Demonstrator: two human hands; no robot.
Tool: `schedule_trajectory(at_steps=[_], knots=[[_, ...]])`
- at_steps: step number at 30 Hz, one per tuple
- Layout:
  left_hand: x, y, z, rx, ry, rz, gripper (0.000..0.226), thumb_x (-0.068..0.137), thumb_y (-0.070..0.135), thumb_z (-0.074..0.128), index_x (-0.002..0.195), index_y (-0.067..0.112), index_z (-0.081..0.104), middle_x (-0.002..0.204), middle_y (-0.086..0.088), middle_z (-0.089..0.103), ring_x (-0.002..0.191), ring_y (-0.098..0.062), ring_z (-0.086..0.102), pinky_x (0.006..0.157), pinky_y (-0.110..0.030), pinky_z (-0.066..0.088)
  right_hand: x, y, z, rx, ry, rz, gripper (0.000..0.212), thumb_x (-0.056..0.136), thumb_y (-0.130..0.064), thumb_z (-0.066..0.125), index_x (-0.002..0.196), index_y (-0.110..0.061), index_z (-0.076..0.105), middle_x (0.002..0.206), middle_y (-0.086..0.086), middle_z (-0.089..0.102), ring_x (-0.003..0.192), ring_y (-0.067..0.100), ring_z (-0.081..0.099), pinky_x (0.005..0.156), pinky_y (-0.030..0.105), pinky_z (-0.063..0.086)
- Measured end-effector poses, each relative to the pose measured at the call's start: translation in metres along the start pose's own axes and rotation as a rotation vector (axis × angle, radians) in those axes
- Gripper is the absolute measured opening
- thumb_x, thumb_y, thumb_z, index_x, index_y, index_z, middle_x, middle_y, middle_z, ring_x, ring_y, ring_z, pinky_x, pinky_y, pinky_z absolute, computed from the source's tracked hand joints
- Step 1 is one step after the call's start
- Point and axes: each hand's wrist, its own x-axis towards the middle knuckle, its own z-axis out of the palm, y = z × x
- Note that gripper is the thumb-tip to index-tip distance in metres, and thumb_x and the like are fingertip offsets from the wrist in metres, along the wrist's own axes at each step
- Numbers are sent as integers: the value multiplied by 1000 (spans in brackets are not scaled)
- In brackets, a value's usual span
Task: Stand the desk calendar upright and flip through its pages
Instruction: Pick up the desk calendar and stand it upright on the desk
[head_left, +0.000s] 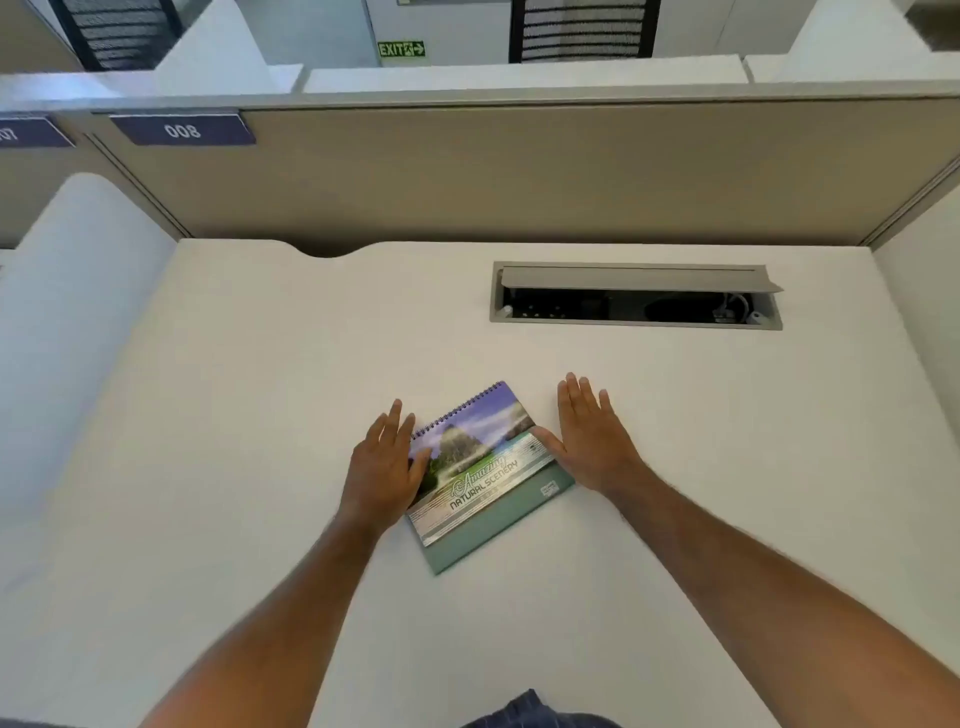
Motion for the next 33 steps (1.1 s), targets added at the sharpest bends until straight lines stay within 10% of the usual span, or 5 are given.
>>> schedule_trajectory(at_steps=[9, 15, 24, 29, 33], knots=[[-8, 6, 14, -80, 10, -115, 73, 105, 53, 38, 158, 4, 48, 168, -15, 44, 155, -34, 41, 126, -46, 33, -14, 1, 31, 75, -1, -41, 92, 96, -70, 6, 160, -5, 22, 170, 17, 12, 158, 32, 10, 127, 50, 11], [-19, 17, 7, -215, 103, -345, 48, 101, 24, 68, 142, 4, 52, 140, -16, 56, 125, -38, 58, 100, -50, 55, -17, -8, 32, 156, 129, -57, 51, 102, -49, 46, 140, -17, 55, 144, 6, 50, 125, 29, 51, 100, 45, 42], [-23, 15, 5, -765, 8, -787, 26, 96, 28, 70, 99, 4, 60, 93, -12, 71, 76, -24, 69, 64, -31, 55, -11, -24, 37, 694, 62, 192, 46, 96, -37, 58, 139, -19, 60, 123, 7, 58, 118, 27, 56, 104, 44, 47], [-13, -8, 30, -986, -35, -860, 37, 86, 32, 71, 97, -3, 67, 98, -23, 77, 80, -31, 76, 54, -32, 61, -10, -27, 30, 829, 96, 264, 32, 94, -27, 63, 124, -18, 69, 111, 2, 60, 107, 22, 62, 97, 38, 50], [-11, -10, 29, -1017, -23, -878, 40, 82, 37, 74, 95, 0, 68, 97, -22, 79, 86, -40, 80, 64, -59, 67, -11, -34, 25, 930, 118, 290, 21, 93, -23, 61, 109, -19, 74, 98, -6, 65, 95, 18, 68, 85, 37, 57]])
